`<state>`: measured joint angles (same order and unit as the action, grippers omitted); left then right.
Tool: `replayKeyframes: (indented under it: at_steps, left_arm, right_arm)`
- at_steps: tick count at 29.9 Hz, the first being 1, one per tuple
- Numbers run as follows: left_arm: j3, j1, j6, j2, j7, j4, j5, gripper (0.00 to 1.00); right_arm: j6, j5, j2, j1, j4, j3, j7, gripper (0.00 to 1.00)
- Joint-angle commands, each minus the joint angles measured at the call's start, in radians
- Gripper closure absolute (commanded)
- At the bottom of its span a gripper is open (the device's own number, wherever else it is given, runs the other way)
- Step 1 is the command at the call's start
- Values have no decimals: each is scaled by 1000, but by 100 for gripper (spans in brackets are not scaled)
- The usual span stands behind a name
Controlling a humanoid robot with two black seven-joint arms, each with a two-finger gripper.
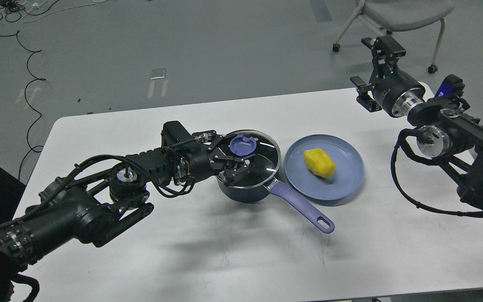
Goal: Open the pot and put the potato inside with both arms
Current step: 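Grasp the purple lid knob with the left gripper, then lift the glass lid off the saucepan and carry it nearer the robot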
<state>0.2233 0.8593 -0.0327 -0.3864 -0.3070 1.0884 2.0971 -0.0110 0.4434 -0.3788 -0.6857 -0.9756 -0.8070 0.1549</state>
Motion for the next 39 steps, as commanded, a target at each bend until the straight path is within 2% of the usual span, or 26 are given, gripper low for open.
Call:
replayKeyframes:
  at_steps: [1, 5, 13, 20, 25, 31, 33, 35, 36, 39]
  left_arm:
    - [1, 0, 0, 0, 0, -1, -2, 56]
    - [4, 1, 0, -2, 2, -1, -5, 65]
    - [13, 7, -4, -15, 2, 2, -14, 66]
    - [16, 36, -6, -63, -1, 67, -49, 66]
    - [16, 55, -4, -140, -1, 149, -65, 66]
    - [16, 56, -6, -224, -1, 168, -68, 66]
    - [14, 52, -18, -287, 0, 166, -69, 66]
    - [5, 50, -42, -340, -7, 166, -71, 69]
    - [-1, 47, -58, -376, -23, 166, -72, 75]
    - [-2, 40, -73, -434, -55, 166, -74, 76]
  right_arm:
    - [0, 0, 0, 0, 0, 2, 0, 0]
    - [-1, 0, 0, 0, 2, 2, 2, 0]
    - [-3, 0, 0, 0, 2, 3, 2, 0]
    - [-4, 0, 0, -3, 2, 3, 2, 0]
    - [-4, 0, -3, -11, 2, 3, 2, 0]
    - [-4, 0, -2, -15, 3, 6, 2, 0]
    - [-4, 0, -2, -14, 3, 8, 2, 0]
    - [-4, 0, -2, -14, 3, 8, 2, 0]
    - [-4, 0, -2, -14, 8, 8, 2, 0]
    - [-4, 0, 3, -17, 21, 8, 2, 0]
